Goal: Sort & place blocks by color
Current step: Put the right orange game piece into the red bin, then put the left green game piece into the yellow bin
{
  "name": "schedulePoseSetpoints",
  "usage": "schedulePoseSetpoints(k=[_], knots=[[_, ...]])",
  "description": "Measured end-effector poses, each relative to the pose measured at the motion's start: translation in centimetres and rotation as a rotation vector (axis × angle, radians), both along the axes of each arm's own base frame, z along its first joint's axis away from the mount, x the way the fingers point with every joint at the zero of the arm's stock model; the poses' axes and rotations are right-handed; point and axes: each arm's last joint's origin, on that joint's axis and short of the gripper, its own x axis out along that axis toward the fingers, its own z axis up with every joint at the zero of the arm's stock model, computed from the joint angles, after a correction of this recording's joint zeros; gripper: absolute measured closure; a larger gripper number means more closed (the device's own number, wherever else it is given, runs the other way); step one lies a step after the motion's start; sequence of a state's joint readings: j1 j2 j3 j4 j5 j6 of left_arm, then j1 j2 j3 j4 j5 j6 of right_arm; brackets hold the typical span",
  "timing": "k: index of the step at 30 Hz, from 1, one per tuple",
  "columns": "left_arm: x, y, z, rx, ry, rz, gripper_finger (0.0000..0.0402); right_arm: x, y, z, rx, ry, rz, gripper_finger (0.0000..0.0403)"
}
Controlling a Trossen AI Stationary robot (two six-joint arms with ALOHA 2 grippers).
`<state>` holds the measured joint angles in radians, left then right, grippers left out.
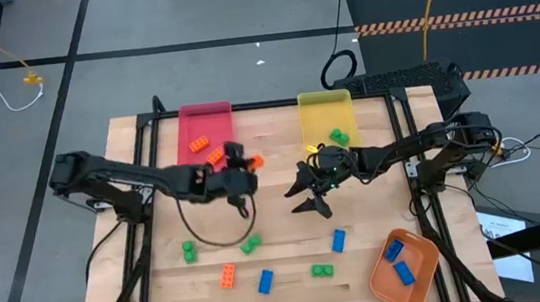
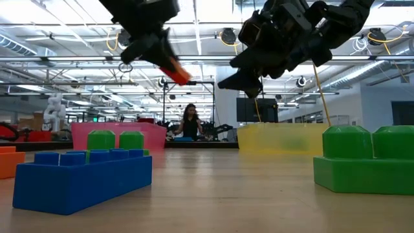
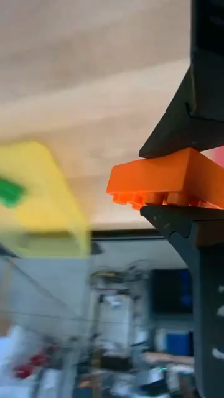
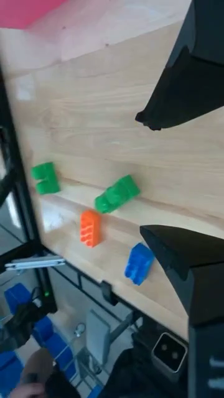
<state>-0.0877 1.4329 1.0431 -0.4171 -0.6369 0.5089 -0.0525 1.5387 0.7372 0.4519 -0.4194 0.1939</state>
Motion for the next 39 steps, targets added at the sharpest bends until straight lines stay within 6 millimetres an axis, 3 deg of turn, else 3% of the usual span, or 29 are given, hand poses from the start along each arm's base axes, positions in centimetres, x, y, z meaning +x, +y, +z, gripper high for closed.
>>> schedulePoseSetpoints(k=[4, 12, 18, 26, 30, 34, 39], knots=[[-1.9, 2.9, 1.3, -0.02, 0.001, 0.125, 0.0298, -0.1, 0.0, -0.2, 0.005, 0.023, -0.002, 0.0152], [-5.2, 9.5, 0.9, -0.111, 0.035, 0.516, 0.0298, -0.2, 0.0, -0.4, 0.023, 0.055, -0.009, 0.0152], [-6.7, 12.1, 0.4, -0.246, -0.005, 0.7, 0.0287, -0.2, 0.0, -0.5, 0.025, 0.061, -0.01, 0.0151], [-6.6, 12.2, 0.4, -0.263, -0.03, 0.713, 0.0099, -0.2, 0.0, -0.5, 0.028, 0.064, -0.011, 0.0151], [-6.5, 11.9, 0.4, -0.268, -0.035, 0.706, 0.0037, -0.2, 0.0, -0.5, 0.028, 0.065, -0.011, 0.0151], [-6.1, 11.0, 0.3, -0.319, -0.049, 0.678, 0.0019, -0.2, 0.0, -0.5, 0.028, 0.065, -0.011, 0.0151], [-5.7, 8.0, 0.4, -0.566, -0.036, 0.553, 0.0047, -0.3, 0.0, -0.7, 0.023, 0.085, -0.008, 0.0151]])
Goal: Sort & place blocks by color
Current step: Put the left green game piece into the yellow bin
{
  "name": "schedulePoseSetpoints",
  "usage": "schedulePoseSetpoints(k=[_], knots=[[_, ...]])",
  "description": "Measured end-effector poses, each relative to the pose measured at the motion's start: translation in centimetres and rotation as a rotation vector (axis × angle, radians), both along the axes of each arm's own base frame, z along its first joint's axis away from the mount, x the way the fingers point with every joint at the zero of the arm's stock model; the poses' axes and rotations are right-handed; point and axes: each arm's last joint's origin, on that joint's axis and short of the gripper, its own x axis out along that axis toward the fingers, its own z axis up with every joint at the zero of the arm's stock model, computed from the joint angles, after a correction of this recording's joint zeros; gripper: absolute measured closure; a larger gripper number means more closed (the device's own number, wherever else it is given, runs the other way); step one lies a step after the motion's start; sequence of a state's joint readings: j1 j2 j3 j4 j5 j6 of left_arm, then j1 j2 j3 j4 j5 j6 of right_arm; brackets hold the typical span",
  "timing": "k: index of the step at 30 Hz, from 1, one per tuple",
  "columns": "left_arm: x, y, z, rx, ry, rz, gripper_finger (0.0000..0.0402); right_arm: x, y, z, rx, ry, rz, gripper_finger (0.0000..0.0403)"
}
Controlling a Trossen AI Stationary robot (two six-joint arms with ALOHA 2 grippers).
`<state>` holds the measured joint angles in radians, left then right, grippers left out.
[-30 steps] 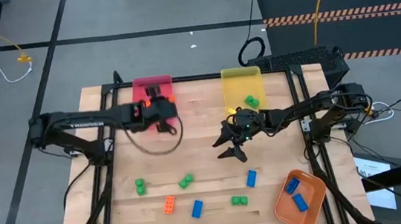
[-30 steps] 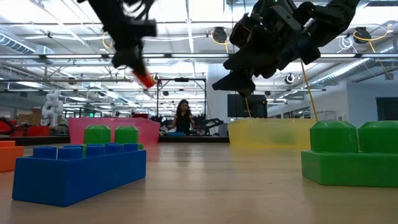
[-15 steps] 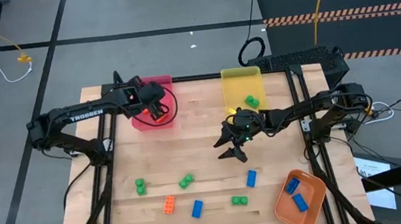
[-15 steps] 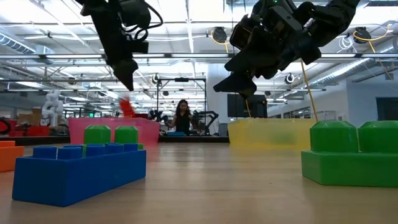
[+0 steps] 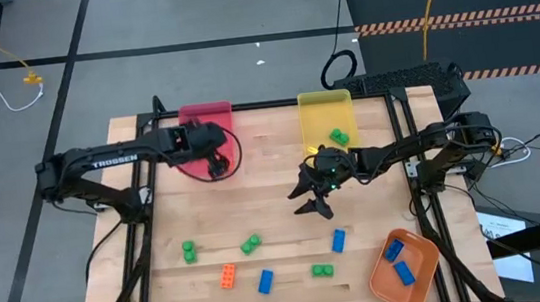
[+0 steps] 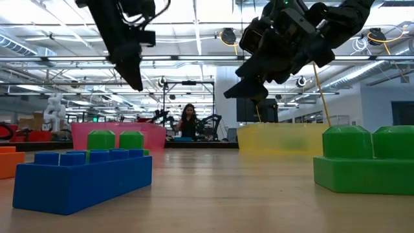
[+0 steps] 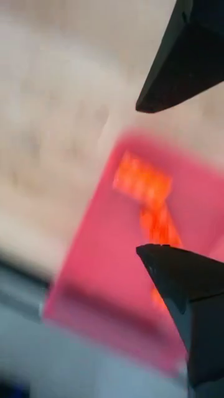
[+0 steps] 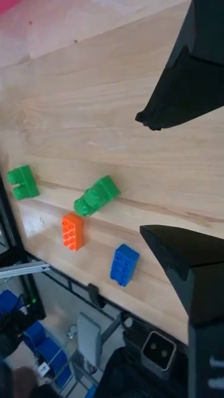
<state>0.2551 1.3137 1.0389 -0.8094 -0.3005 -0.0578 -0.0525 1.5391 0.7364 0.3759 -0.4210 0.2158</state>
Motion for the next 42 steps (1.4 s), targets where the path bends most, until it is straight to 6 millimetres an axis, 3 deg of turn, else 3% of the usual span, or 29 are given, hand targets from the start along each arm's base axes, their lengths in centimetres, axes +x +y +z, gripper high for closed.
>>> schedulePoseSetpoints(k=[4, 11, 19, 25, 35, 42], knots=[[0.4, -3.1, -0.1, -0.131, -0.028, -0.077, 0.0081, -0.1, 0.0, -0.2, -0.024, 0.012, 0.014, 0.0151], [1.8, -8.7, -0.6, -0.211, -0.085, -0.166, 0.0131, 0.0, 0.2, 0.0, -0.017, -0.004, 0.017, 0.0151], [1.8, -12.9, -1.2, -0.298, -0.113, -0.144, 0.0143, 0.3, 0.2, 0.6, -0.105, -0.12, 0.049, 0.0151], [0.5, -15.3, -1.9, -0.351, -0.045, -0.036, 0.0142, 1.0, 0.1, 1.7, -0.199, -0.206, -0.017, 0.0151], [-4.2, -18.7, -2.8, -0.424, 0.162, 0.389, 0.0142, 2.2, -1.2, 3.9, -0.28, -0.29, -0.03, 0.0151], [-6.3, -20.9, -2.8, -0.461, 0.152, 0.575, 0.0142, 2.8, -3.1, 5.5, -0.303, -0.33, -0.086, 0.0151]])
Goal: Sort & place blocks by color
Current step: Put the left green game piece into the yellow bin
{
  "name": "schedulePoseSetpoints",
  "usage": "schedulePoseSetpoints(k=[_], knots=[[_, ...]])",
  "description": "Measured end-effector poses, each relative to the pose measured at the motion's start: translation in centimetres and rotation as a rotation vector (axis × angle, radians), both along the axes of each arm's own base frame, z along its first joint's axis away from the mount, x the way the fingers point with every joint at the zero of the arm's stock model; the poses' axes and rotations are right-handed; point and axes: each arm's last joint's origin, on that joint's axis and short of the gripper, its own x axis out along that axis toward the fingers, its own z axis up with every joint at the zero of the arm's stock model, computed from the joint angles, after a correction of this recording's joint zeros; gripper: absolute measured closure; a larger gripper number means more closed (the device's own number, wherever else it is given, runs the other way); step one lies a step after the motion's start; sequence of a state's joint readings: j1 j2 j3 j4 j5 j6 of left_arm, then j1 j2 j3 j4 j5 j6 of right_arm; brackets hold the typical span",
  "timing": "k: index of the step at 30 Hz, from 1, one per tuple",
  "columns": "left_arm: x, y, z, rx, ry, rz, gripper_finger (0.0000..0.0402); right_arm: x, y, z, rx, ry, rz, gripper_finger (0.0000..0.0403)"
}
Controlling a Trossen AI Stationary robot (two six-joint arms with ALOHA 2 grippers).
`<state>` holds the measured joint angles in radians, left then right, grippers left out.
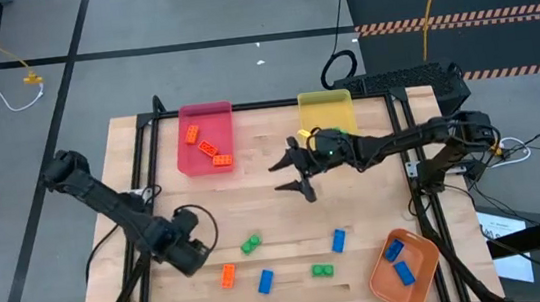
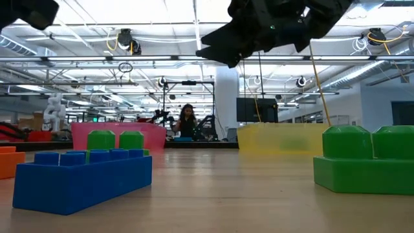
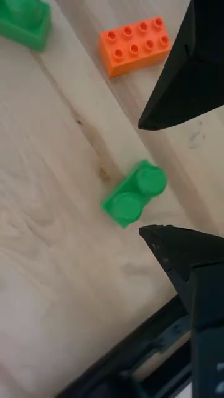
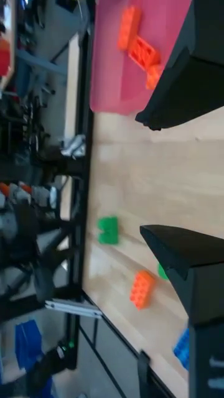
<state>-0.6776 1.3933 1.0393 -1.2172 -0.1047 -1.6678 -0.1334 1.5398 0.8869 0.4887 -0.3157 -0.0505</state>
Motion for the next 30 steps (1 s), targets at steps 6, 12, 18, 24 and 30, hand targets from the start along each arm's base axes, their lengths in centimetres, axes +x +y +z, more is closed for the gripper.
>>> schedulePoseSetpoints(k=[6, 12, 18, 24, 30], knots=[[-0.6, -1.2, -1.9, 0.04, 0.041, 0.127, 0.0142, 0.4, -1.3, 1.1, -0.017, -0.011, -0.034, 0.0151], [0.0, -2.2, -4.5, 0.039, 0.105, 0.14, 0.0142, 0.4, -1.7, 1.2, -0.046, -0.006, -0.037, 0.0151], [0.3, -2.1, -6.3, 0.057, 0.128, 0.139, 0.0142, 0.3, -1.7, 1.0, -0.034, 0.021, -0.038, 0.0151], [-0.5, -1.5, -9.1, 0.035, 0.151, 0.134, 0.0142, 0.3, -1.0, 0.8, 0.018, 0.054, -0.03, 0.0151], [-1.1, -0.7, -10.7, 0.023, 0.135, 0.079, 0.015, 0.3, -0.5, 0.5, 0.024, 0.09, -0.017, 0.0151]])
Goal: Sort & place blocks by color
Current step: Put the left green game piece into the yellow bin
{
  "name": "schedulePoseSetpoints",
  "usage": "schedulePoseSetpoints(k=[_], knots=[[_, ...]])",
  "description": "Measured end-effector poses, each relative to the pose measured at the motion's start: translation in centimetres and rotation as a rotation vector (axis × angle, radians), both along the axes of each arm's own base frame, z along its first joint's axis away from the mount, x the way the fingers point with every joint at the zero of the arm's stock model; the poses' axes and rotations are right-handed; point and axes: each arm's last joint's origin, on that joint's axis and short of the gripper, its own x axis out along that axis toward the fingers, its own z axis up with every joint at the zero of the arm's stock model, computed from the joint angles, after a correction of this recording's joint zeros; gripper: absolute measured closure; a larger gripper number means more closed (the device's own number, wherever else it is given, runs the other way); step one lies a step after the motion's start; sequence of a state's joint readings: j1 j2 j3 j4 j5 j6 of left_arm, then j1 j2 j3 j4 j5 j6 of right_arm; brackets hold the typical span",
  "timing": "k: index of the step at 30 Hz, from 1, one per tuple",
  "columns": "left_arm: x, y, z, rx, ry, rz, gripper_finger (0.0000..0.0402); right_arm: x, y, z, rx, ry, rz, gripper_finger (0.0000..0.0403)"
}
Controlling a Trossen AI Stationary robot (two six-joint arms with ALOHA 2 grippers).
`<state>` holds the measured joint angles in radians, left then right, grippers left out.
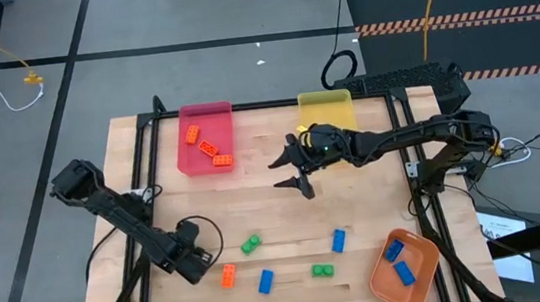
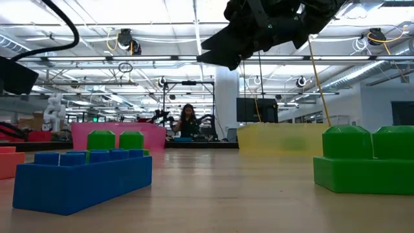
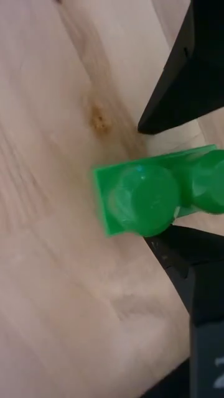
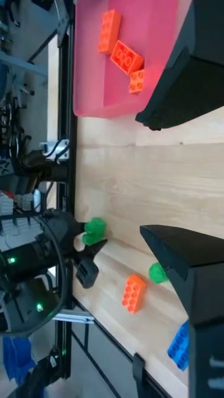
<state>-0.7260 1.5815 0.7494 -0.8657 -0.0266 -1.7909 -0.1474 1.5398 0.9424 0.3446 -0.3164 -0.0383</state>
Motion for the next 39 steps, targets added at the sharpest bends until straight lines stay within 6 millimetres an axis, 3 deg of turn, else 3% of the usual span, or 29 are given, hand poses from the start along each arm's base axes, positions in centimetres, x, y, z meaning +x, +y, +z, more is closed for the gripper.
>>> schedulePoseSetpoints(k=[4, 9, 16, 20, 24, 31, 39], knots=[[0.2, 0.7, 0.2, -0.01, 0.012, -0.06, 0.0183, -0.1, 0.1, -0.2, 0.003, 0.026, 0.001, 0.0151], [0.9, 2.3, 0.7, 0.002, 0.023, -0.151, 0.0261, -0.1, 0.2, -0.4, 0.005, 0.045, 0.002, 0.0151], [2.2, 5.2, 2.0, 0.036, -0.036, -0.26, 0.0264, -0.2, 0.2, -0.5, -0.015, 0.052, 0.008, 0.0151], [3.6, 6.7, 4.3, 0.06, -0.136, -0.328, 0.0264, -0.2, 0.2, -0.5, -0.058, 0.046, 0.024, 0.0151], [5.3, 8.5, 7.8, 0.144, -0.272, -0.387, 0.0264, -0.2, 0.2, -0.5, -0.125, 0.034, 0.049, 0.0151], [8.3, 10.7, 13.9, 0.391, -0.503, -0.509, 0.0261, -0.2, 0.2, -0.5, -0.193, 0.02, 0.073, 0.0151], [10.3, 12.3, 16.2, 0.552, -0.629, -0.59, 0.0262, -0.6, 0.3, -0.1, -0.192, 0.031, 0.075, 0.0151]])
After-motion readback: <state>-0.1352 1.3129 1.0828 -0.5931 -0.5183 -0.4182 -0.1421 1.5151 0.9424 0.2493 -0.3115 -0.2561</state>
